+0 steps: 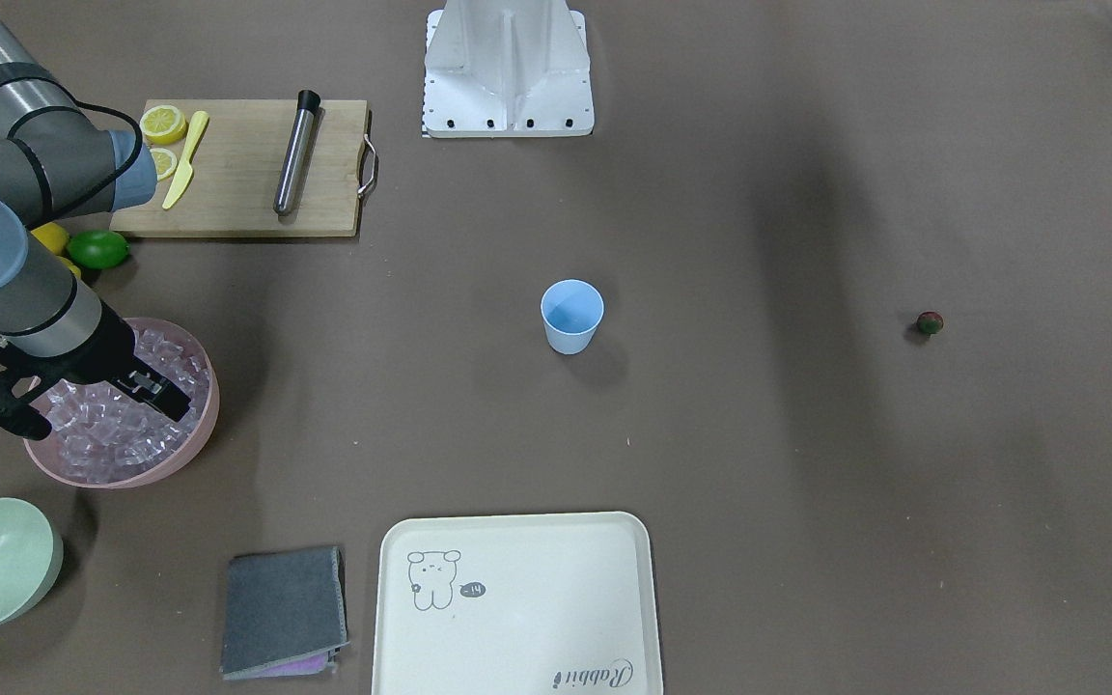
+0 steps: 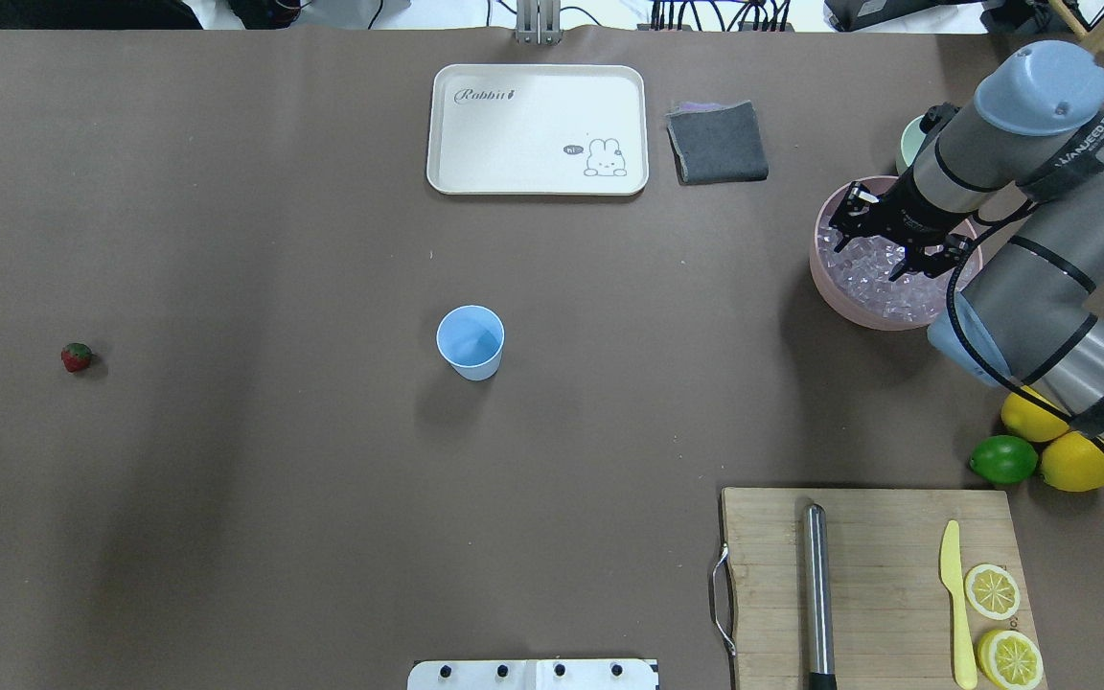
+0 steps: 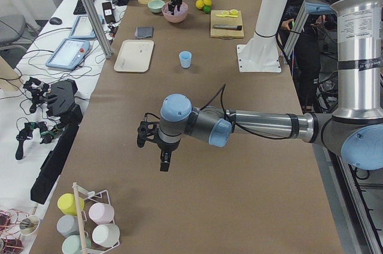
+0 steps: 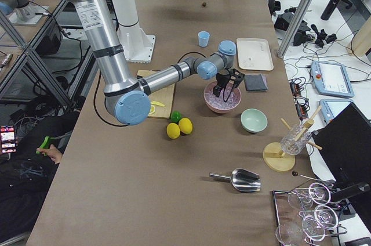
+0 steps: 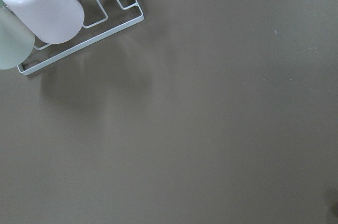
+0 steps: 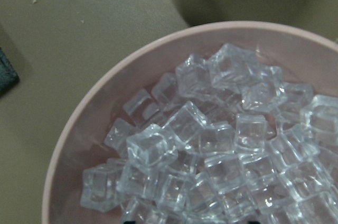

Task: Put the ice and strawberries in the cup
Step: 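Lower the right gripper into the ice and grasp an ice cube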

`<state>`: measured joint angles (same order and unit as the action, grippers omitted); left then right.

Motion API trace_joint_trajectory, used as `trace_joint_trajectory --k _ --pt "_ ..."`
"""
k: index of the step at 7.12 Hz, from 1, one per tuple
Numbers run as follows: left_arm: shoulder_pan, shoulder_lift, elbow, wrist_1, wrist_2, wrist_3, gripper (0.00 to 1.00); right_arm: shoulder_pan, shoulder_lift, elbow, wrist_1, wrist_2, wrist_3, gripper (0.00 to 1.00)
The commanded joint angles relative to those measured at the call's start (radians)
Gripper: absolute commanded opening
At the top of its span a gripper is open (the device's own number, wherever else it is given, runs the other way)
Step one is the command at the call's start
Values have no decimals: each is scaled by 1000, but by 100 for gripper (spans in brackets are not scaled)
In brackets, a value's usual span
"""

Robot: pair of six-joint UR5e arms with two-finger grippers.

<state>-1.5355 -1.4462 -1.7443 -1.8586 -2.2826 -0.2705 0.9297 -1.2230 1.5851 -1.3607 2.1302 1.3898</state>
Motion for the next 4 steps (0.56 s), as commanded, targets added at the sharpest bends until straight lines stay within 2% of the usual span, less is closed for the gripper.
trace_joint_trajectory --k 1,4 --pt "0 0 0 1 0 -1 98 -6 0 -2 0 -1 -2 69" --pt "0 -5 0 1 0 1 98 -14 -15 -2 0 2 -8 70"
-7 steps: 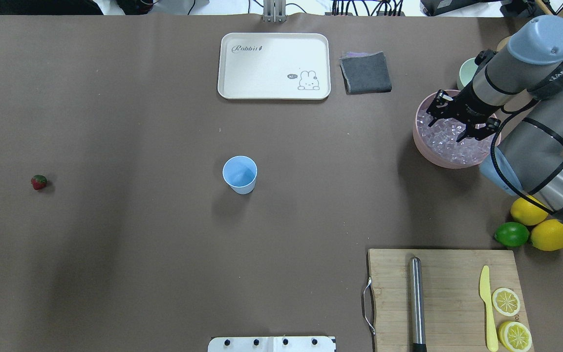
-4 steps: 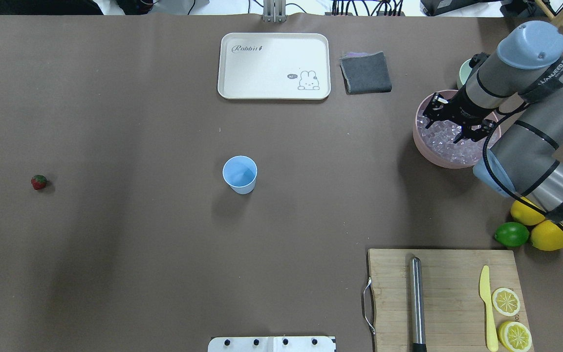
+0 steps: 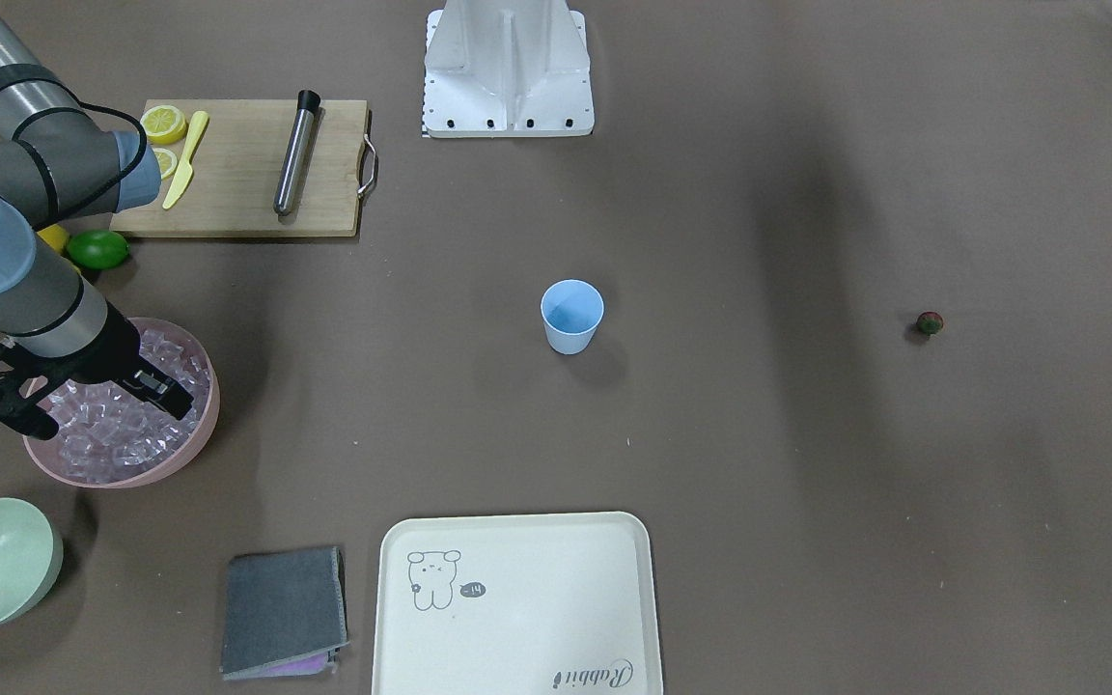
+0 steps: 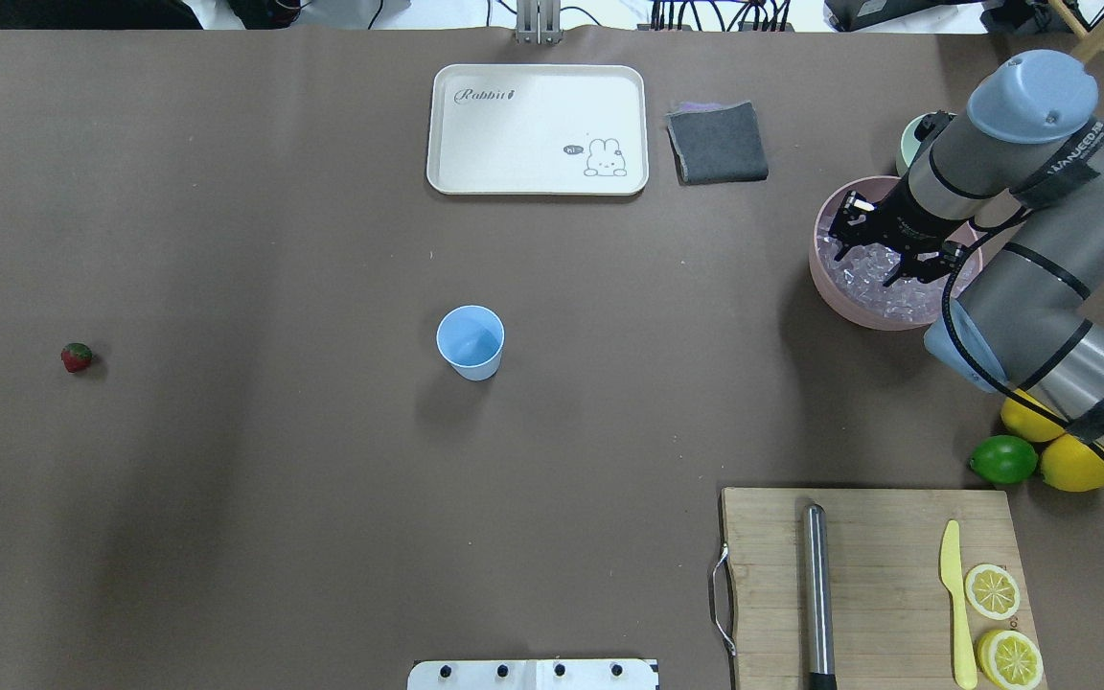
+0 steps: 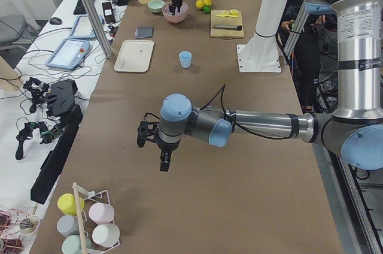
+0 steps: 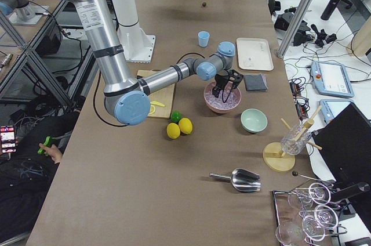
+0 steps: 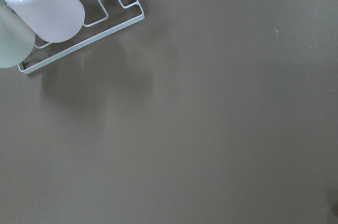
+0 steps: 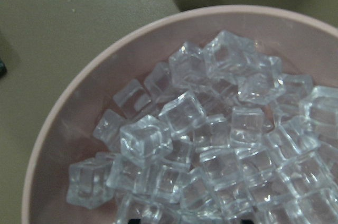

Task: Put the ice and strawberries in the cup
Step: 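Lower the right gripper into the ice and grasp an ice cube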

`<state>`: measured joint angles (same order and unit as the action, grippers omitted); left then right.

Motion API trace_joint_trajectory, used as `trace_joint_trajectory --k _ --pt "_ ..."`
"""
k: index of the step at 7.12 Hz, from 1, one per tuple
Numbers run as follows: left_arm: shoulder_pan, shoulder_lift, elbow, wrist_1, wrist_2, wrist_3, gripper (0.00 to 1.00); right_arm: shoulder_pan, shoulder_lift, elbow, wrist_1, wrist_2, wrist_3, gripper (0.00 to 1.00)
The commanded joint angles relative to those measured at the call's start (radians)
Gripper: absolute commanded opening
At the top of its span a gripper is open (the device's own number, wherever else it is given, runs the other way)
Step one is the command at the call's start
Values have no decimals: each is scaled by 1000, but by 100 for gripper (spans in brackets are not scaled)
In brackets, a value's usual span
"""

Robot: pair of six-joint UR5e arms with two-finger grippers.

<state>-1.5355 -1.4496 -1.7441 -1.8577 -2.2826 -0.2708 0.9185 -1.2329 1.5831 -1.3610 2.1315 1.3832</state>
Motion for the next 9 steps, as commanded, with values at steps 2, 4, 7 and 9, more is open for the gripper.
trace_joint_trajectory --k 2,4,7,9 --pt "0 -5 0 0 0 -1 98 -3 -4 -2 -1 -1 -1 61" --pt "-2 -15 0 6 0 -1 98 -3 -2 -2 -3 4 -3 0" --pt "-2 -35 17 8 -2 -4 98 14 9 6 0 11 -6 0" --pt "-2 -70 54 8 -2 -2 98 90 9 34 -4 97 -102 0"
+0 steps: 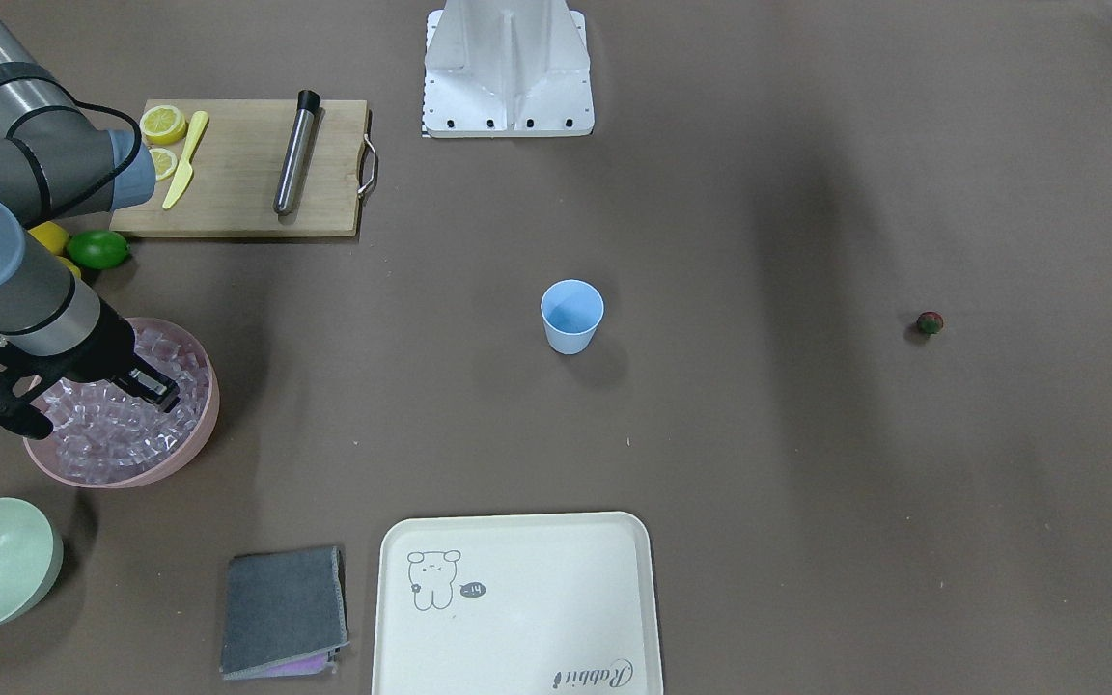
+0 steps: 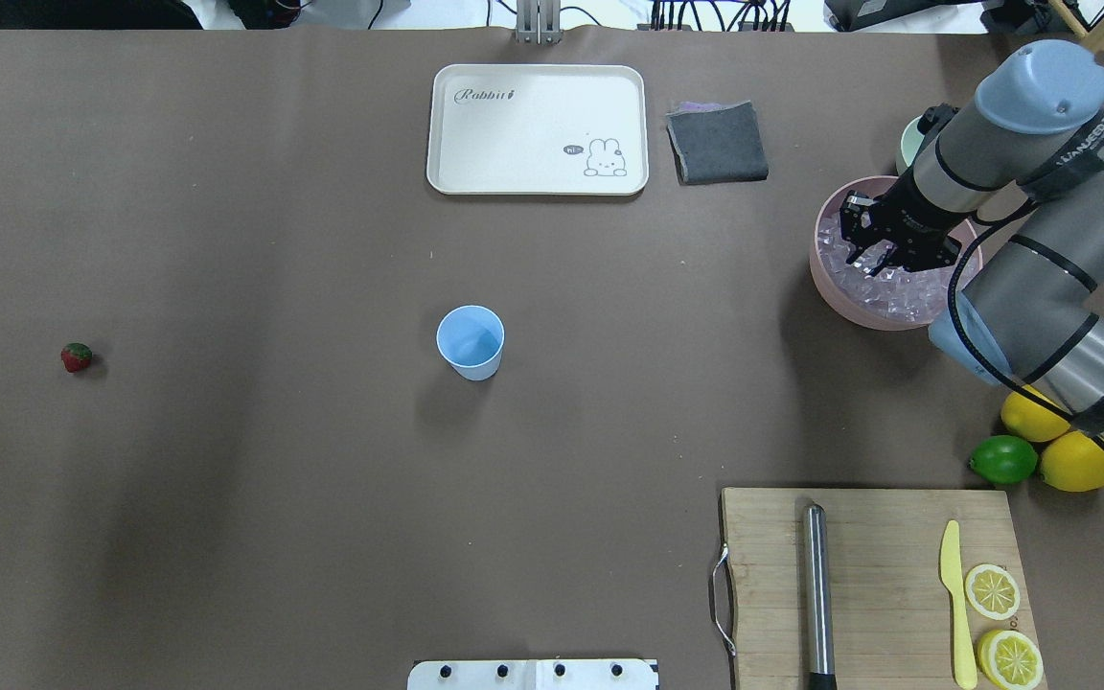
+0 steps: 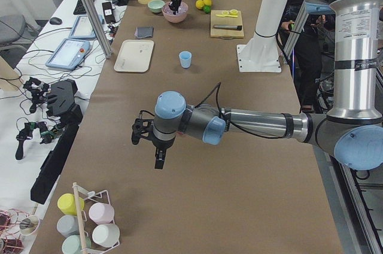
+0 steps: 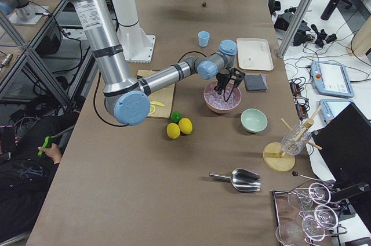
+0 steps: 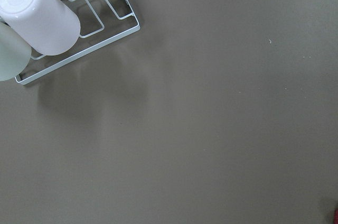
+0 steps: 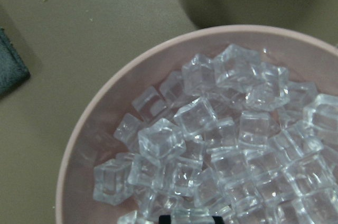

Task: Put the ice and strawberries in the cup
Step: 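Lower the right gripper into the ice and grasp an ice cube, then carry the ice cube with the right gripper over the light-blue cup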

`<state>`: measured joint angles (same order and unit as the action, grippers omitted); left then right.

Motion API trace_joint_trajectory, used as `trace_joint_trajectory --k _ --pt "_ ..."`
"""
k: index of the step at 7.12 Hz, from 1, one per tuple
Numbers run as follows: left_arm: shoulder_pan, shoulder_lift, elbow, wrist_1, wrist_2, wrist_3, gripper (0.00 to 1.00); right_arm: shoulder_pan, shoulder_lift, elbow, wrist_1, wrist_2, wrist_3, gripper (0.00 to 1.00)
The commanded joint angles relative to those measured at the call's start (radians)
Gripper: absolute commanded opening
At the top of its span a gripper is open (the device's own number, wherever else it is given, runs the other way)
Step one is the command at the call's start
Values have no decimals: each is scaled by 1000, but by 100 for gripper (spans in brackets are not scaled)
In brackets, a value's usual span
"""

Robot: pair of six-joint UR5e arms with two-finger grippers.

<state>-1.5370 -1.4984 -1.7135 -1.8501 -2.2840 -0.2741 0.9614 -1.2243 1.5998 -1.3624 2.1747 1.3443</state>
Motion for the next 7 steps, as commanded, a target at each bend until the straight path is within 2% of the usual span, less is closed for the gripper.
trace_joint_trajectory --k 1,4,5,7 --pt "0 -23 25 0 -2 -1 98 75 3 20 -4 78 -120 0" --pt "2 -23 23 -1 -5 -2 98 94 110 64 23 189 -159 0" --pt "0 -23 23 -1 -5 -2 98 41 165 71 64 212 -155 0" --pt "0 -22 23 -1 -6 -2 98 -94 256 71 118 198 -105 0"
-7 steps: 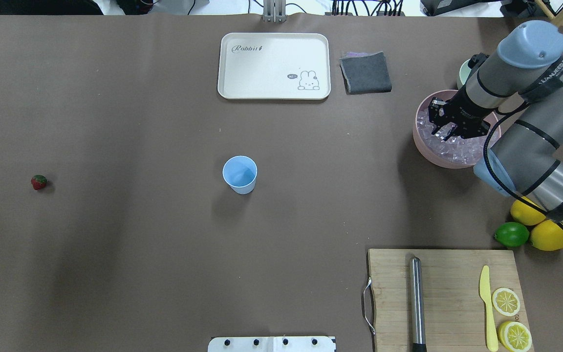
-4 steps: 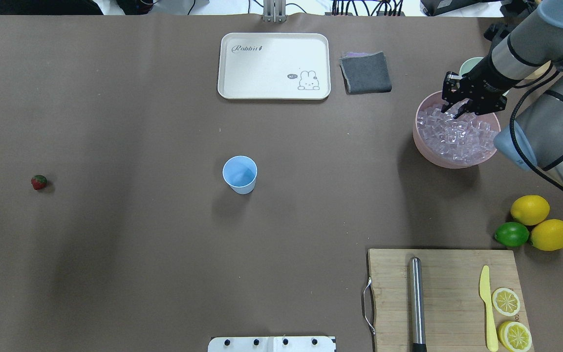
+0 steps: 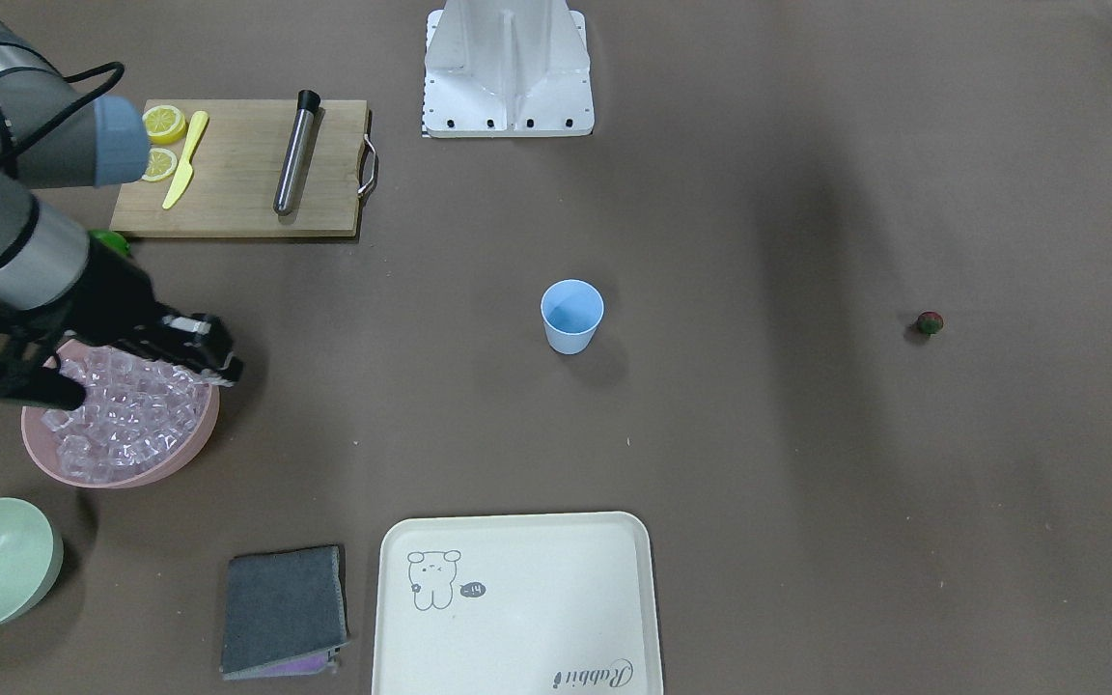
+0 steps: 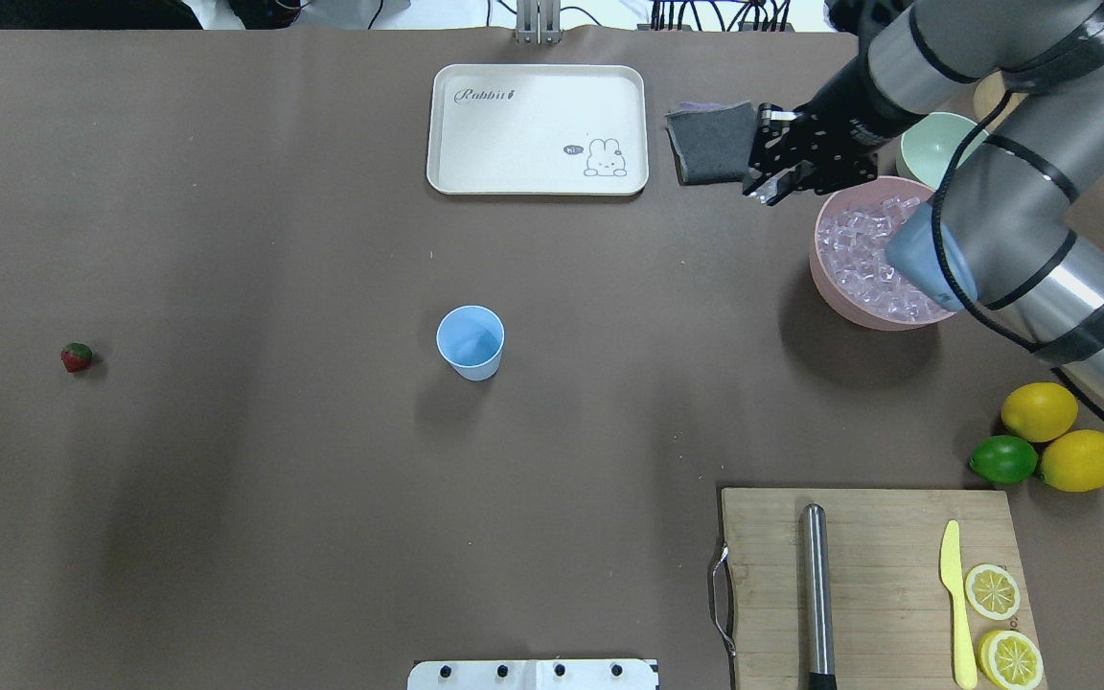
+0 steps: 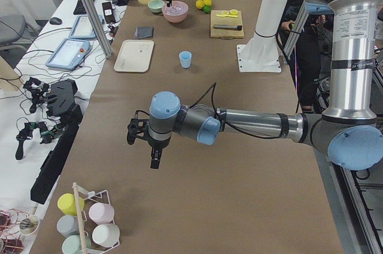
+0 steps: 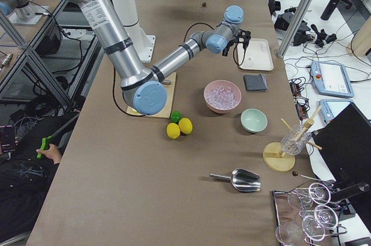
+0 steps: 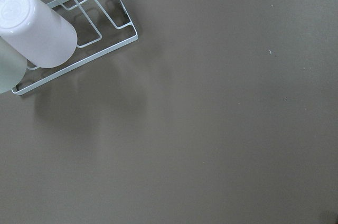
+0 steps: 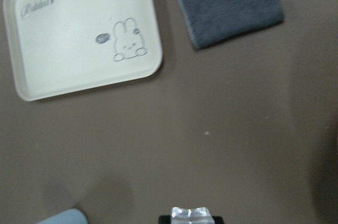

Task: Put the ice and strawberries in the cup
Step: 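Carry the ice cube with the right gripper over the light-blue cup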

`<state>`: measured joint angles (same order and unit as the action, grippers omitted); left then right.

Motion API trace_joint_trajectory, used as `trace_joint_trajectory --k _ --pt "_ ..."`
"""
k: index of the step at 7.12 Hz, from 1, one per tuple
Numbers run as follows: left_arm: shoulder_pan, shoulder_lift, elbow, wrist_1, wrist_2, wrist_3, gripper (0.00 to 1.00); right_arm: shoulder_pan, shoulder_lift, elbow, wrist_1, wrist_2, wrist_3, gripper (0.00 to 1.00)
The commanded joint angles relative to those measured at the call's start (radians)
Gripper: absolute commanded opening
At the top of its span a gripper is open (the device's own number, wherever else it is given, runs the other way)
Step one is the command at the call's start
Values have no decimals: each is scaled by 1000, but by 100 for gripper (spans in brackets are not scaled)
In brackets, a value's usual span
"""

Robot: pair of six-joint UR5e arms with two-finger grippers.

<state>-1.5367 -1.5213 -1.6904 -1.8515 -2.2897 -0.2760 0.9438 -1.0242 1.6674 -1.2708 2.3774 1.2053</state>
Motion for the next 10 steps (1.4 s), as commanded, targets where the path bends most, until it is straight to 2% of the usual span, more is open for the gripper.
trace_joint_trajectory --k 1,3,4,6,7,10 --pt "0 1 3 0 -1 0 98 -142 114 -3 31 -59 86 0" --pt "0 0 2 2 -1 -2 98 -247 177 -18 30 -191 148 0" --pt "0 0 0 2 -1 -3 98 -288 214 -65 30 -266 160 0" --pt "0 1 3 2 -1 -3 98 -342 285 -150 31 -322 177 0" --pt "0 3 3 2 -1 -3 98 -374 309 -182 31 -378 194 0" --pt "0 6 5 2 -1 -2 98 -424 322 -218 30 -412 194 0"
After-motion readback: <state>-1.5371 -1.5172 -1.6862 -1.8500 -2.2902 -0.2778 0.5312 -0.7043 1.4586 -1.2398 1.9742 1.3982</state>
